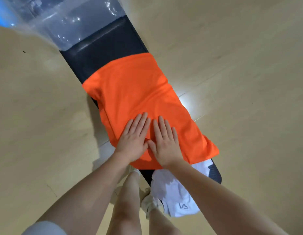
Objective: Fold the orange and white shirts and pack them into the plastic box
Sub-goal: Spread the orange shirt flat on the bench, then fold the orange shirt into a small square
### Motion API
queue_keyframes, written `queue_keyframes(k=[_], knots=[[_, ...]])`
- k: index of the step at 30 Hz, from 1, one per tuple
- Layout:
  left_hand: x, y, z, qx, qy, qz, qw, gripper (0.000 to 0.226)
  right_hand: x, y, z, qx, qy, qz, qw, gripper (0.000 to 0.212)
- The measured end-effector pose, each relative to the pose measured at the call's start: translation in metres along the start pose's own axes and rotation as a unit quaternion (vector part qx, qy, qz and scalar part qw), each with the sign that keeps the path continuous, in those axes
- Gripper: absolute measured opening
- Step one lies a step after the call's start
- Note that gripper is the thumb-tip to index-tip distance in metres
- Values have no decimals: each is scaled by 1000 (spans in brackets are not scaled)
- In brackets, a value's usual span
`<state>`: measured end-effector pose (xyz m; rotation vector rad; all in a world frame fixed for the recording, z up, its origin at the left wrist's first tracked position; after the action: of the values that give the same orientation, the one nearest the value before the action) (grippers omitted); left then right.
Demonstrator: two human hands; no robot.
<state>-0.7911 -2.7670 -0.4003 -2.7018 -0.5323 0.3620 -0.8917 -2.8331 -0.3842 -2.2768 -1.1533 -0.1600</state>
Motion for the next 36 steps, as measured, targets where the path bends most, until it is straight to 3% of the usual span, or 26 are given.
queue_keyframes(k=[5,7,9,11,14,17,21,27,32,36], knots=[[20,-20,14,-22,-2,-84,996,71,-76,-37,-2,45,-115,32,992,68],[21,-29,13,-19,-31,-124,992,71,-112,-54,-10,70,-63,126,988,68],[7,-41,9,-21,-53,-111,992,68,-130,-67,-19,74,4,182,981,74],[-18,-57,6,-57,-47,-39,997,56,-121,-77,-30,35,22,111,993,78],[-52,-83,12,-109,-46,53,992,38,-88,-90,-33,-9,-16,-70,997,51],[-65,-96,27,-121,-23,26,992,35,-64,-97,-21,-38,-64,-139,988,35],[-59,-92,35,-121,-23,-72,990,30,-53,-88,-7,-43,-119,-75,989,33],[-55,-78,34,-98,28,-96,990,27,-51,-71,-5,-92,-195,-46,975,18],[-38,-80,26,-76,6,-126,989,35,-56,-73,-12,-105,-141,-18,984,20],[-7,-82,9,-44,51,-123,990,21,-79,-75,-22,-100,-115,77,985,22]])
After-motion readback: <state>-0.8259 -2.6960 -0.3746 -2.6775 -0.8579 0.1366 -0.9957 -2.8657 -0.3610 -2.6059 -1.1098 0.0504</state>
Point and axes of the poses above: each hand's wrist, its own y-axis towards the middle knuckle, its own z-axis out of the palm, x = y × z, the point moved 4 cm from there along y, towards the middle knuckle, and after that the axes turned 4 degrees about -z, right-handed, at the moved point
